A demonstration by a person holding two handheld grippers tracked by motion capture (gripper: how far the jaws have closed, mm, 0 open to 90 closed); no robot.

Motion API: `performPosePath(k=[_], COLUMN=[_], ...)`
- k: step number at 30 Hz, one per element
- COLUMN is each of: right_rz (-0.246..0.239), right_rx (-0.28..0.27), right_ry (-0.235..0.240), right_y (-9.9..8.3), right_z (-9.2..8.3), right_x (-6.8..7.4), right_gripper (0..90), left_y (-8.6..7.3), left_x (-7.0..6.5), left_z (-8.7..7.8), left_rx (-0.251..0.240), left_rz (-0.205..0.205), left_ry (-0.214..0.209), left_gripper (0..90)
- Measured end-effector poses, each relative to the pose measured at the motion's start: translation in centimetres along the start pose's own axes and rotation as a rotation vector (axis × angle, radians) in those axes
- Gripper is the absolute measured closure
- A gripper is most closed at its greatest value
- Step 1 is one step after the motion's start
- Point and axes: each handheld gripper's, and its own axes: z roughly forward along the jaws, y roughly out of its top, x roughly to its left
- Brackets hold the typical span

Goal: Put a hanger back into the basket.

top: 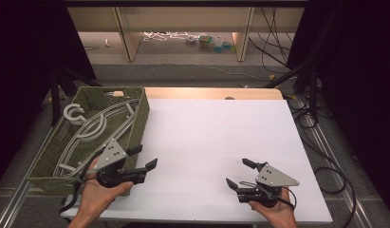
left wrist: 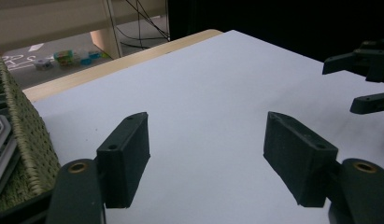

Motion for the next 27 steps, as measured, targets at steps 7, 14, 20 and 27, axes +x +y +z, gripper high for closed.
performPosePath(k=[7, 14, 20, 27], right_rz=[0.026, 0.024, 0.007, 0.047], right_rx=[-0.003, 0.002, -0.027, -0.031], right_ry=[-0.004, 0.004, -0.005, 0.005], right_y=[0.0, -0.1, -0.1, -0.2], right_z=[-0.1, -0.1, 0.0, -0.2], right_x=[0.2, 0.4, 0.5, 0.7], right_gripper=[16.5, 16.5, 16.6, 16.5], left_y=[-1.3, -4.0, -6.2, -6.8], left_x=[-1.4, -2.1, -1.7, -1.9], left_z=[0.4, 1.6, 2.4, 2.6], left_rx=[-0.059, -0.038, -0.038, -0.044], left_rz=[0.006, 0.051, -0.045, 0.002], left_ry=[-0.03, 0.016, -0.015, -0.007], left_gripper=[31.6, 32.0, 32.1, 31.8])
